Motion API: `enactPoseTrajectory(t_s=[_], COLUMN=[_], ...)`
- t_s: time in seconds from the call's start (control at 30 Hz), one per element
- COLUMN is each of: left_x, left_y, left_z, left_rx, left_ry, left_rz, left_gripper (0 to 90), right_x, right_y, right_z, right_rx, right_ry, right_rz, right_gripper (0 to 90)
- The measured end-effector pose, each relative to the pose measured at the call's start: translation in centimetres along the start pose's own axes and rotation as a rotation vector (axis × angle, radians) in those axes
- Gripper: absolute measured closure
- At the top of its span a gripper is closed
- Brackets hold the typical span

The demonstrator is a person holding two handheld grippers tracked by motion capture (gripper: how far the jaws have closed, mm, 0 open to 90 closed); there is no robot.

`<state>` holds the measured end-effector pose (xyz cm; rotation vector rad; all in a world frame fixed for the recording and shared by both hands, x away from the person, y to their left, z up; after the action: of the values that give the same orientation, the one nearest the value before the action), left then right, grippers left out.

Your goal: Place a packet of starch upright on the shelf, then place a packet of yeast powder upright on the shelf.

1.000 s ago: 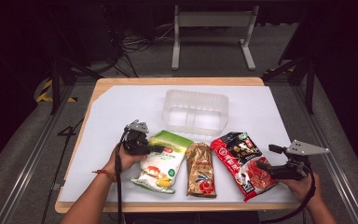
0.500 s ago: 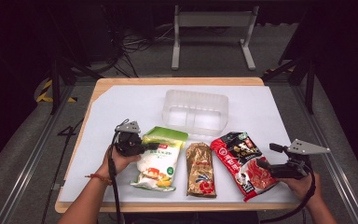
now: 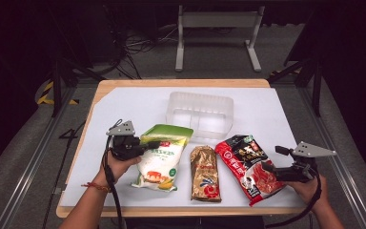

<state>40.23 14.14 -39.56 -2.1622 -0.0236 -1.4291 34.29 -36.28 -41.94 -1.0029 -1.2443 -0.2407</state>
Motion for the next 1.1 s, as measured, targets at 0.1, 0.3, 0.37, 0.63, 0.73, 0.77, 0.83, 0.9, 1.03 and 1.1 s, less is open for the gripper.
enactPoseTrajectory(t_s=[0.1, 0.3, 0.37, 0.63, 0.73, 0.77, 0.83, 0.9, 1.03, 1.1], left_x=[0.4, 1.0, 1.2, 1.9, 2.2, 2.2, 2.4, 2.5, 2.8, 3.1], left_y=[-0.7, -1.2, -1.3, -1.6, -2.0, -2.1, -2.4, -2.8, -3.2, -3.3], left_z=[-0.4, -1.1, -1.4, -2.6, -2.9, -3.0, -3.2, -3.2, -3.2, -3.2], left_rx=[0.013, 0.012, 0.004, 0.043, 0.054, 0.057, 0.063, 0.078, 0.097, 0.106], left_ry=[0.008, 0.024, 0.024, 0.05, 0.078, 0.075, 0.063, 0.072, 0.061, 0.05], left_rz=[-0.036, -0.061, -0.071, -0.105, -0.119, -0.126, -0.154, -0.174, -0.2, -0.224], left_gripper=[90.0, 90.0, 90.0, 90.0, 90.0, 90.0, 90.0, 90.0, 90.0, 90.0], right_x=[0.0, -0.1, -0.3, -0.5, -0.6, -0.6, -0.5, -0.5, -0.4, -0.4], right_y=[-0.1, -0.1, -0.3, -0.9, -1.0, -1.0, -1.0, -1.0, -1.0, -1.1], right_z=[0.0, 0.0, 0.0, 0.2, 0.3, 0.3, 0.2, 0.2, 0.1, 0.1], right_rx=[0.0, -0.005, -0.007, -0.011, -0.011, -0.01, -0.012, -0.011, -0.02, -0.025], right_ry=[-0.004, 0.001, 0.004, 0.006, 0.0, -0.001, -0.003, 0.001, 0.006, 0.011], right_rz=[0.0, -0.001, 0.0, -0.015, -0.013, -0.015, -0.015, -0.02, -0.026, -0.031], right_gripper=[13.8, 13.7, 13.7, 14.4, 14.7, 14.6, 14.6, 14.6, 14.0, 13.7])
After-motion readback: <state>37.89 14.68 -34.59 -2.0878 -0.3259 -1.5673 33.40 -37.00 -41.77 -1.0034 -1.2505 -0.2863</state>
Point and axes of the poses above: each handheld gripper's, and its own axes: y roughly forward along the jaws, x roughly out of its top, z roughly to its left, the point moved 2 cm from there along y, roughly forward along the jaws, and after that the axes turned 4 degrees about -y, right-handed, at the moved point
